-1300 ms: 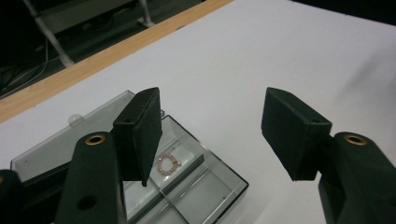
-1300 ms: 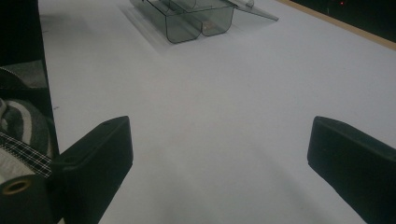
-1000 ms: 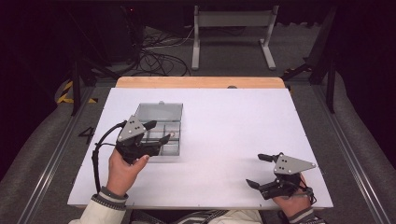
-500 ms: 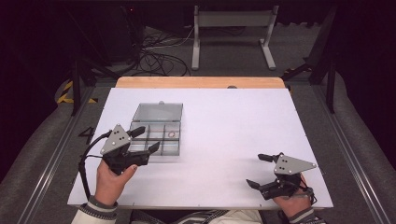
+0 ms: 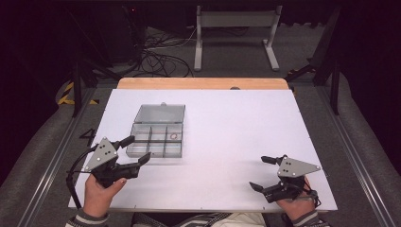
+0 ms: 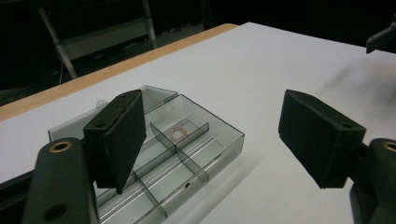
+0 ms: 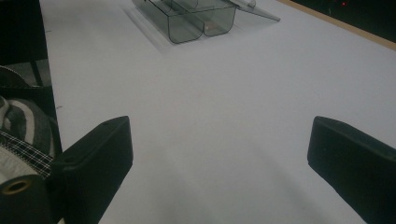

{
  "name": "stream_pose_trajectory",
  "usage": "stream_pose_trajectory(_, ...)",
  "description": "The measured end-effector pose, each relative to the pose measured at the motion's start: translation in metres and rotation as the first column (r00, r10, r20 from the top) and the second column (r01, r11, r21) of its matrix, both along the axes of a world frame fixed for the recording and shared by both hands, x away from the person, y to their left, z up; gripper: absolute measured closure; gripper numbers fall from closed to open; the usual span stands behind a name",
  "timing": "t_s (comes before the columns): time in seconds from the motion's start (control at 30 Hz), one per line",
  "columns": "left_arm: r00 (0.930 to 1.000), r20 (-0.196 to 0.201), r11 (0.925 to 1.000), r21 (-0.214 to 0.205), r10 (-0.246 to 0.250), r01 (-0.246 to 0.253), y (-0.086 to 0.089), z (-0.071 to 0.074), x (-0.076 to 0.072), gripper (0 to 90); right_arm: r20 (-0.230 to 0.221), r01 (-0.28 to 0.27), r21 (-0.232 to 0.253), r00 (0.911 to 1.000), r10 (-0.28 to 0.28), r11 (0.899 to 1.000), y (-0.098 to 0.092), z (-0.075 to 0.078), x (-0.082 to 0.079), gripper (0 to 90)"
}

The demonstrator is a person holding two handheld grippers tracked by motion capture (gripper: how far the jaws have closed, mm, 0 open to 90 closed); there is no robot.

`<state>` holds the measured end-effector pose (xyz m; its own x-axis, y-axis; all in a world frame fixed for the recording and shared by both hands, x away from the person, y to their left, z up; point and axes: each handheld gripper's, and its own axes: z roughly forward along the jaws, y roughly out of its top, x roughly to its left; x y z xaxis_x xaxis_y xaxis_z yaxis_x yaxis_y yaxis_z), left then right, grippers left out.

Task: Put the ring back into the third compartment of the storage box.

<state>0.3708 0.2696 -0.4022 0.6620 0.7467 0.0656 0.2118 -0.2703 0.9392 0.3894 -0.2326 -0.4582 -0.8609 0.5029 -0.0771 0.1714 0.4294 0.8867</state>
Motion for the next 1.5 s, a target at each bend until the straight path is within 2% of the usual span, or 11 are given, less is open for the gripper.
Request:
stream_pose_trajectory(0.17, 1.0000, 0.005, 1.0000, -0.009, 0.001, -0.001, 0.009, -0.009, -0.006, 21.4, -0.002, -0.002, -0.006, 1.0000, 0.002, 1.000, 0.001, 0.000, 0.000, 7.4)
stream_pose_trajectory(0.27, 0.9999, 0.010, 0.9999, 0.005, 0.009, -0.009, 0.013, -0.014, -0.009, 21.0, -0.002, -0.004, -0.004, 1.0000, 0.004, 1.000, 0.001, 0.000, 0.000, 7.4)
stream_pose_trajectory(0.5, 0.9999, -0.004, 0.9997, 0.016, 0.016, -0.016, 0.023, -0.028, -0.015, 21.0, -0.005, -0.007, -0.006, 1.0000, 0.006, 1.000, 0.002, -0.001, 0.001, 7.4)
stream_pose_trajectory(0.57, 0.9997, -0.015, 0.9998, 0.008, 0.021, -0.021, 0.025, -0.032, -0.016, 20.8, -0.006, -0.008, -0.004, 1.0000, 0.008, 1.000, 0.002, -0.001, 0.001, 7.4)
stream_pose_trajectory(0.77, 0.9993, -0.018, 0.9989, 0.033, 0.032, -0.032, 0.031, -0.042, -0.019, 20.3, -0.007, -0.011, -0.008, 0.9999, 0.011, 1.000, 0.002, -0.001, 0.001, 7.4)
stream_pose_trajectory(0.9, 0.9990, -0.019, 0.9971, 0.065, 0.041, -0.040, 0.036, -0.050, -0.020, 19.7, -0.007, -0.011, -0.009, 0.9999, 0.011, 1.000, 0.002, -0.001, 0.001, 7.4)
stream_pose_trajectory(1.0, 0.9988, -0.025, 0.9969, 0.069, 0.041, -0.039, 0.039, -0.053, -0.022, 19.5, -0.009, -0.012, -0.009, 0.9999, 0.012, 1.000, 0.002, -0.001, 0.001, 7.4)
stream_pose_trajectory(1.1, 0.9980, -0.047, 0.9963, 0.076, 0.042, -0.038, 0.040, -0.058, -0.022, 19.3, -0.009, -0.014, -0.011, 0.9999, 0.013, 1.000, 0.002, -0.001, 0.001, 7.4)
stream_pose_trajectory(1.17, 0.9961, -0.078, 0.9968, 0.072, 0.040, -0.034, 0.039, -0.063, -0.021, 18.9, -0.008, -0.012, -0.012, 0.9999, 0.012, 1.000, 0.002, -0.001, 0.001, 7.4)
stream_pose_trajectory(1.27, 0.9944, -0.096, 0.9954, 0.090, 0.043, -0.035, 0.039, -0.066, -0.020, 18.4, -0.010, -0.011, -0.010, 0.9999, 0.011, 1.000, 0.002, -0.001, 0.001, 7.4)
stream_pose_trajectory(1.5, 0.9840, -0.164, 0.9970, 0.044, 0.070, -0.064, 0.042, -0.072, -0.016, 18.0, -0.018, -0.012, -0.012, 0.9998, 0.011, 1.000, 0.001, -0.002, 0.002, 7.4)
